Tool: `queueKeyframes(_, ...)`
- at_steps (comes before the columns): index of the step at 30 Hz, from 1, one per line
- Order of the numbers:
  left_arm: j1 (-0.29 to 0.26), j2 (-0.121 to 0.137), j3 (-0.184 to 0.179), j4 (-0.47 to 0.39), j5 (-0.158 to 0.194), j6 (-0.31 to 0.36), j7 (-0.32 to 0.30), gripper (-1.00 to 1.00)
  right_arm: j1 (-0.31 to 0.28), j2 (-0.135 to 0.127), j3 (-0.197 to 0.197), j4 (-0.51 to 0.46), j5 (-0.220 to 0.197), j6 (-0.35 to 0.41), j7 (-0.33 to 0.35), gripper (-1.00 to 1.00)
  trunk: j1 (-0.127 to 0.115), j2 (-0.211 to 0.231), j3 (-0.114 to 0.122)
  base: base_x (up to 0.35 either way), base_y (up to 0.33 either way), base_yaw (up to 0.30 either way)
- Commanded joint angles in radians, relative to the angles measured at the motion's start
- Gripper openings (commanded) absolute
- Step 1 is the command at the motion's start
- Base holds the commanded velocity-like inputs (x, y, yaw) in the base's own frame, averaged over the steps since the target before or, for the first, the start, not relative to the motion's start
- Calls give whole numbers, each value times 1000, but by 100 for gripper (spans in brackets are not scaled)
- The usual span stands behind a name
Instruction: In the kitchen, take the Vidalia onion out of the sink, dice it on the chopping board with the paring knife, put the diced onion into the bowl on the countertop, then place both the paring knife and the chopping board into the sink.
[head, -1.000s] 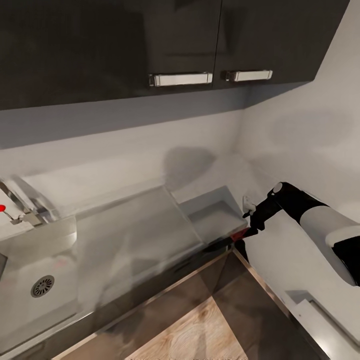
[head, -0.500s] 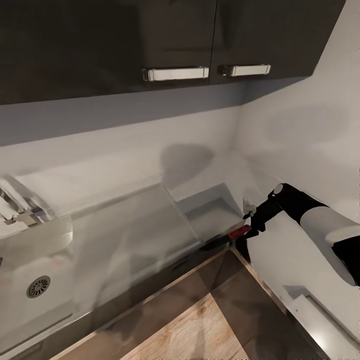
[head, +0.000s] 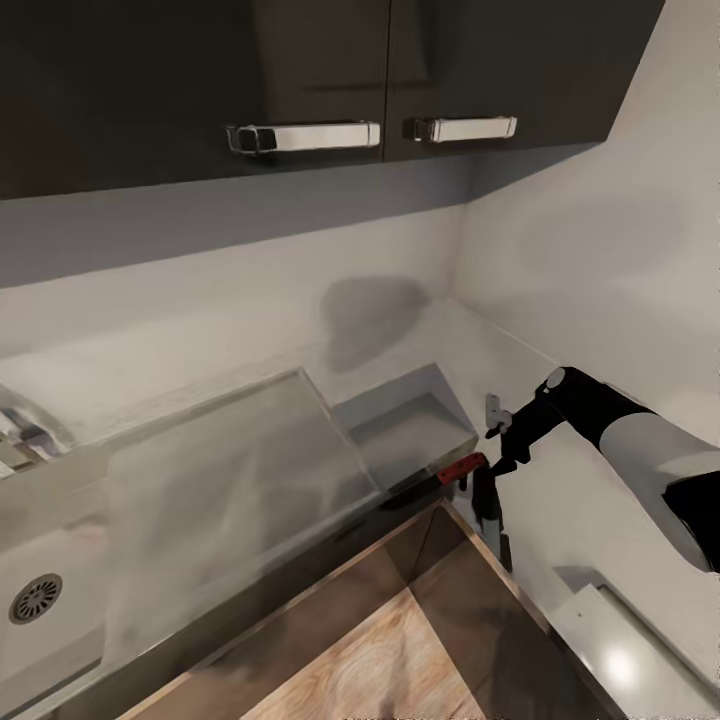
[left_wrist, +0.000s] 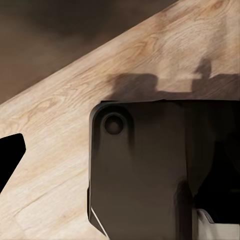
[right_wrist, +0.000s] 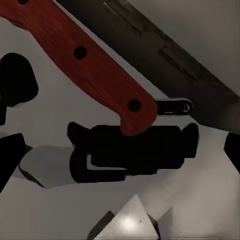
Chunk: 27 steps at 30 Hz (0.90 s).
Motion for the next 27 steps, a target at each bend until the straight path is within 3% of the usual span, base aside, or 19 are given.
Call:
queueKeyframes(1,0,1,-8,-2,7,-1,5,100,0,1,-3,-2,5,7,4,100,1,-2,-3,4,-4,-74)
queueKeyframes(27,0,1,-8,-2,7,-1,5,100,0,5,-3,-2,8,7,1,100,1,-2,-24,3,44,-15)
